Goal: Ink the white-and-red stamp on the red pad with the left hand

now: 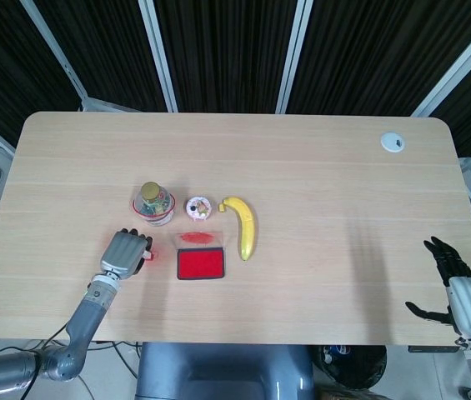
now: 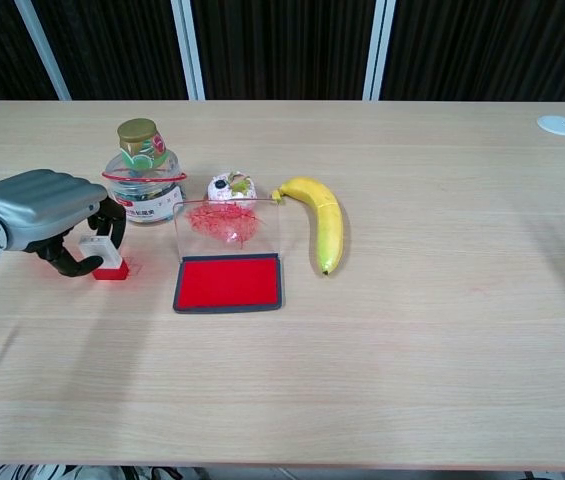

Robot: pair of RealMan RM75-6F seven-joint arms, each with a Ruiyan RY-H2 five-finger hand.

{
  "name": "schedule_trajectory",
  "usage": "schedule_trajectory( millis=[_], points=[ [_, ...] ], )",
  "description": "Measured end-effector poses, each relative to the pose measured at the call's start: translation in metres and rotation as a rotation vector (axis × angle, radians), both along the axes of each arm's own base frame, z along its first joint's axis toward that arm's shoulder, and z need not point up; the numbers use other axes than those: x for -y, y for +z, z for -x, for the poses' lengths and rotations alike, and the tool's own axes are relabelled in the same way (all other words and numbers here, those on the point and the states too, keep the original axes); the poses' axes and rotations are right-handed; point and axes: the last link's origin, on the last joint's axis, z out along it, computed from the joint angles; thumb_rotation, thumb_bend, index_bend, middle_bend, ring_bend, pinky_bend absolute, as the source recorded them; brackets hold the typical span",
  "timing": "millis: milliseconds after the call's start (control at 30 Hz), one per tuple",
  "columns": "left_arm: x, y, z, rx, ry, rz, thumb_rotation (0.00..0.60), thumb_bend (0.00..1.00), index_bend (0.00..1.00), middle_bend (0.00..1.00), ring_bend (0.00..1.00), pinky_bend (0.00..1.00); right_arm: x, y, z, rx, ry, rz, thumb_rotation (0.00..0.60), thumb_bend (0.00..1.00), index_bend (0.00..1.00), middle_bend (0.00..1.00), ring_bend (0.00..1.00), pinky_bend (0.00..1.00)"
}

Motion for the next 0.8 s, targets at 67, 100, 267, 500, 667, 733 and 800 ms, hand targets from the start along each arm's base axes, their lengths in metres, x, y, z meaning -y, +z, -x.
schedule_trajectory(
  millis=[67, 100, 267, 500, 667, 733, 800],
  points=[
    [0.0, 0.0, -0.001, 0.008, -0.004, -0.005, 0.6, 0.47, 0.55, 0.56, 0.41, 0.49, 0.0, 0.0, 0.0, 0.0, 0.0, 0.0, 0.6, 0.1, 0.0, 0.0, 0.0, 0.18],
    [0.0, 0.0, -0.002, 0.015, -0.009, -0.009, 0.6, 0.48, 0.56, 0.58, 0.42, 0.5, 0.0, 0.0, 0.0, 0.0, 0.0, 0.0, 0.6, 0.1, 0.0, 0.0, 0.0, 0.18],
    [0.002, 0.001, -0.007, 0.047, -0.043, -0.024, 0.6, 0.53, 0.63, 0.66, 0.5, 0.57, 0.0, 0.0, 0.0, 0.0, 0.0, 0.001, 0.6, 0.11, 0.0, 0.0, 0.0, 0.18],
    [0.006, 0.004, -0.018, 0.094, -0.084, -0.035, 0.6, 0.55, 0.67, 0.7, 0.55, 0.61, 0.0, 0.0, 0.0, 0.001, -0.001, 0.001, 0.6, 0.11, 0.0, 0.0, 0.0, 0.18],
    [0.014, 0.006, -0.034, 0.11, -0.12, -0.039, 0.6, 0.55, 0.68, 0.71, 0.56, 0.62, 0.0, 0.0, 0.0, 0.001, -0.001, 0.001, 0.6, 0.11, 0.0, 0.0, 0.0, 0.18],
    [0.018, 0.006, -0.041, 0.105, -0.14, -0.04, 0.6, 0.56, 0.68, 0.71, 0.56, 0.62, 0.0, 0.0, 0.0, 0.001, -0.001, 0.001, 0.6, 0.11, 0.0, 0.0, 0.0, 0.18],
    [0.022, 0.005, -0.049, 0.1, -0.157, -0.04, 0.6, 0.56, 0.68, 0.71, 0.56, 0.62, 0.0, 0.0, 0.0, 0.001, 0.0, 0.001, 0.6, 0.11, 0.0, 0.0, 0.0, 0.18]
  ],
)
